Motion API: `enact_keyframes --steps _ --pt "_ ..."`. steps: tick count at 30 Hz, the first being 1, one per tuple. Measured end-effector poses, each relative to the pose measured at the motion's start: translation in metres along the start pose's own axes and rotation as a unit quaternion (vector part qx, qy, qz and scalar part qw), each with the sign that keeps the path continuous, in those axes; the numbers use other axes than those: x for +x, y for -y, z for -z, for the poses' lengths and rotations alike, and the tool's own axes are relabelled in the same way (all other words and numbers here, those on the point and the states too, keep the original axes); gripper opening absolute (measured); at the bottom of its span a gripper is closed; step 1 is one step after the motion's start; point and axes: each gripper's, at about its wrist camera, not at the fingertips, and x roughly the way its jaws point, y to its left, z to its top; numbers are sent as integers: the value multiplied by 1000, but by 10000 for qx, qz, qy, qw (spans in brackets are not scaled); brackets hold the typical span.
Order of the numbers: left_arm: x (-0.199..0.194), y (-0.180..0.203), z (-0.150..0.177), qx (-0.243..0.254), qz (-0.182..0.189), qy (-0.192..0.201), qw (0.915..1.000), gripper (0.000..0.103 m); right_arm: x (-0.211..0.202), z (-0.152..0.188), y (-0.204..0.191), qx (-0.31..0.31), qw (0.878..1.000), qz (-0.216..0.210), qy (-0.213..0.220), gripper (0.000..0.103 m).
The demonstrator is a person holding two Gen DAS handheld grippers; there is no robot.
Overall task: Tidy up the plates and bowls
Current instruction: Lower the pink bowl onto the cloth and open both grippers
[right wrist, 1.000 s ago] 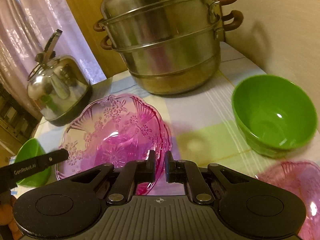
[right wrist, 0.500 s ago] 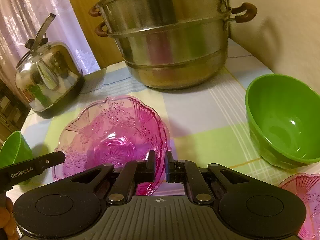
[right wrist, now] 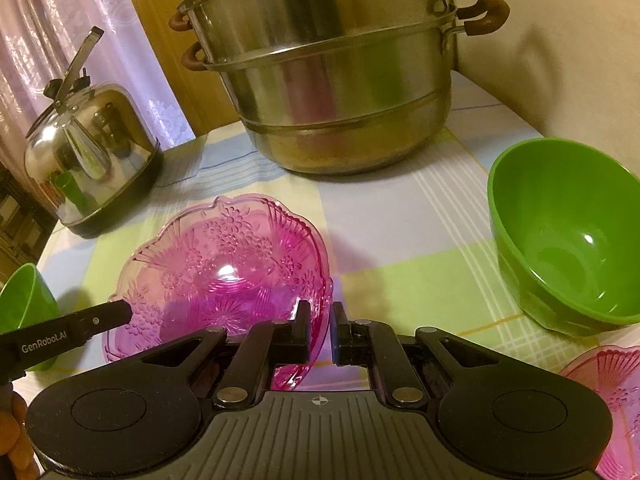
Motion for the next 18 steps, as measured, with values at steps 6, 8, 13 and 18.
enact_keyframes --steps 6,8,13,18 --pt "-9 -2 -3 -84 -105 249 9996 59 -3 -1 5 225 9993 -244 170 42" --pt "-12 -5 -4 -153 -113 292 9994 60 -5 -2 4 217 9993 -218 225 43" --pt "-16 -7 -4 -196 -128 294 9993 63 -9 -3 2 163 9993 -142 315 43" --pt "-21 -5 -4 -178 -124 283 9994 67 -19 -4 4 209 9989 -48 415 44"
